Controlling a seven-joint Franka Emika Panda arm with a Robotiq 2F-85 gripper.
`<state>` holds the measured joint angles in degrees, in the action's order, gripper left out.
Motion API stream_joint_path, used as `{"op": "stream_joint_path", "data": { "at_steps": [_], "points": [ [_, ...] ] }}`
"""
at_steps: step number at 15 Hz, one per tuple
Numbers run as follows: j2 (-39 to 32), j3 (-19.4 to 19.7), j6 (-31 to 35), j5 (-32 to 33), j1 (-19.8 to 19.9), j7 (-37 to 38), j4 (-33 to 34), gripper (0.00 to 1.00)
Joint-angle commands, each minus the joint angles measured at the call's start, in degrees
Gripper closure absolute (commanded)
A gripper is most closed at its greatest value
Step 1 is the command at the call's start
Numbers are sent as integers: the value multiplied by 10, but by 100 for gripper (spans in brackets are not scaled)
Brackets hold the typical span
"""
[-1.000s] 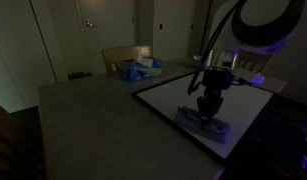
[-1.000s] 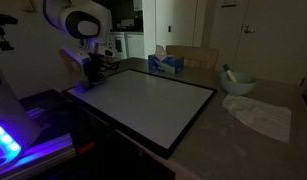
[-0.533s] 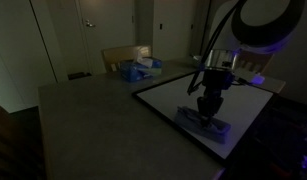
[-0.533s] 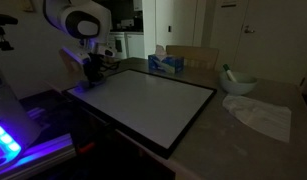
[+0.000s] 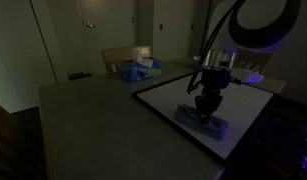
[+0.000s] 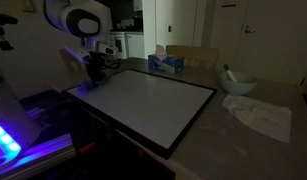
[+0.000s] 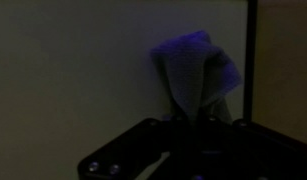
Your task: Wipe the whiteboard with the blue cloth
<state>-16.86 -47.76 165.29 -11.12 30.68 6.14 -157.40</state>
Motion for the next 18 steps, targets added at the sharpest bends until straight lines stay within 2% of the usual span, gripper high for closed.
{"op": "stream_joint_path", "data": {
  "at_steps": [1, 2, 4, 5, 7, 9, 13, 18],
  "points": [
    [59, 131, 1, 61, -111, 109, -18, 97],
    [69, 168, 1, 85, -140, 143, -23, 97],
    [78, 221, -22, 143, -170, 222, -24, 97],
    [86, 292, -31, 102, -247, 201, -25, 97],
    [71, 351, -28, 114, -289, 214, -25, 97],
    [47, 382, -19, 88, -310, 192, -19, 97],
    [32, 408, -10, 44, -334, 168, -18, 97],
    [26, 478, -4, 104, -366, 218, -18, 97]
  ]
}}
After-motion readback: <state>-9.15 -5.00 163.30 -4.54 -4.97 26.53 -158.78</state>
